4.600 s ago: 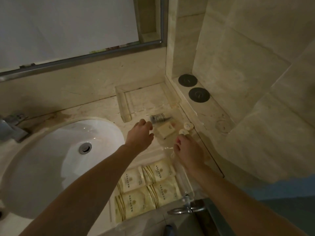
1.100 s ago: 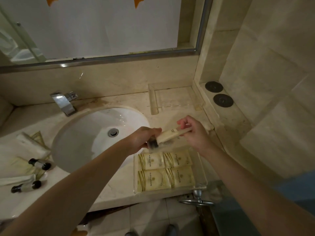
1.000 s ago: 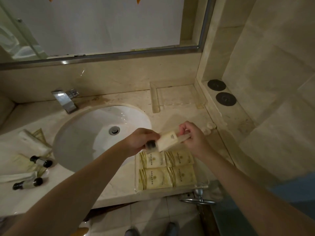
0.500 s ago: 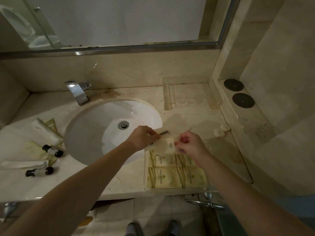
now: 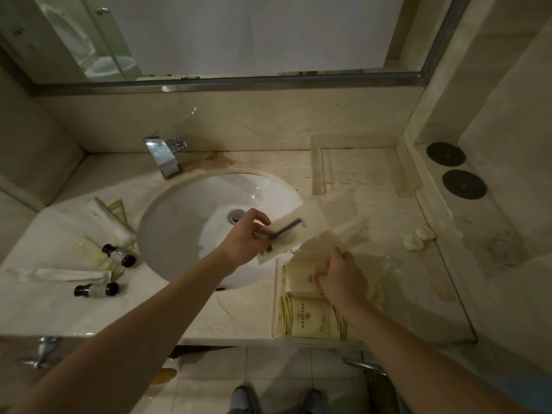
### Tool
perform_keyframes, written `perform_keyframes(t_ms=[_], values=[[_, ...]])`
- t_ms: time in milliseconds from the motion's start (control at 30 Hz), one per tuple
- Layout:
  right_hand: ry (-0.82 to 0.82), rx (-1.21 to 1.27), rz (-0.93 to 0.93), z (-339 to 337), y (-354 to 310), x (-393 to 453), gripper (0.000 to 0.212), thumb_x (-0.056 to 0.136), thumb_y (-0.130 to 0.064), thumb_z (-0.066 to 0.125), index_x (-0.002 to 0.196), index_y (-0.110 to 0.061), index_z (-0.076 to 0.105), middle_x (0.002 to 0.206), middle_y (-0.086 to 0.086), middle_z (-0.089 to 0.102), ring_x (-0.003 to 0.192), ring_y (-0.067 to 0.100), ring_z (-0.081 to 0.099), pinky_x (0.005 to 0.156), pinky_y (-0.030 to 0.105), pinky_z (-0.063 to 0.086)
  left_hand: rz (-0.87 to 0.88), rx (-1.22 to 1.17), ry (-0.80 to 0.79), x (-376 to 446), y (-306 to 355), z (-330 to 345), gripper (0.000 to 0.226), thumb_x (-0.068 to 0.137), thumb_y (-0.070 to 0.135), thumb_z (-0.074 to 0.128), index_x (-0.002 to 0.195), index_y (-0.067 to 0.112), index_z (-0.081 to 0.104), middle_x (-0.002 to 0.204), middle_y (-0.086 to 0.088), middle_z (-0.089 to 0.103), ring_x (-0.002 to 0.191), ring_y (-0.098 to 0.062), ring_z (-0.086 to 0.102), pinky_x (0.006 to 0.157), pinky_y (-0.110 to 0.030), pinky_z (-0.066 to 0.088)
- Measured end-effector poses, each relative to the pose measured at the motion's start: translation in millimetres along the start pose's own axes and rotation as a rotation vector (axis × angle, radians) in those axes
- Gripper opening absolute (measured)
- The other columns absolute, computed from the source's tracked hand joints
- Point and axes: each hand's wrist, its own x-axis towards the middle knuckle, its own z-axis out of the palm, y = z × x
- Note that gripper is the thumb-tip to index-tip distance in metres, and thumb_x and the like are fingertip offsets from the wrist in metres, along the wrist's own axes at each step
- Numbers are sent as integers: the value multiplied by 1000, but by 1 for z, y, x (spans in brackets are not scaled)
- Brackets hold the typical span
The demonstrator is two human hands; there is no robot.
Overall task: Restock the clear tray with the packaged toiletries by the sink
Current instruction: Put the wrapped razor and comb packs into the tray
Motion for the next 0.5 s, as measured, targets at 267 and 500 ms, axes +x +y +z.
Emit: perform_keyframes(t_ms=[267, 500], values=[[-210, 1063, 561, -67, 1, 26, 56, 95, -57, 33, 104, -9, 58, 71, 11, 62, 51, 20, 49, 46, 29, 38, 96, 163, -40, 5, 12, 9, 32, 75, -4, 71, 95, 19, 61, 87, -2, 68, 81, -21, 66, 73, -22, 53], [-560, 1247, 483, -103, 0, 21, 35, 92, -29, 60, 115, -2, 54, 96, 22, 66, 63, 25, 68, 44, 23, 53, 524, 515, -135, -4, 23, 43, 20, 67, -8, 71, 73, 11, 71, 95, -5, 64, 81, -14, 59, 69, -3, 39]])
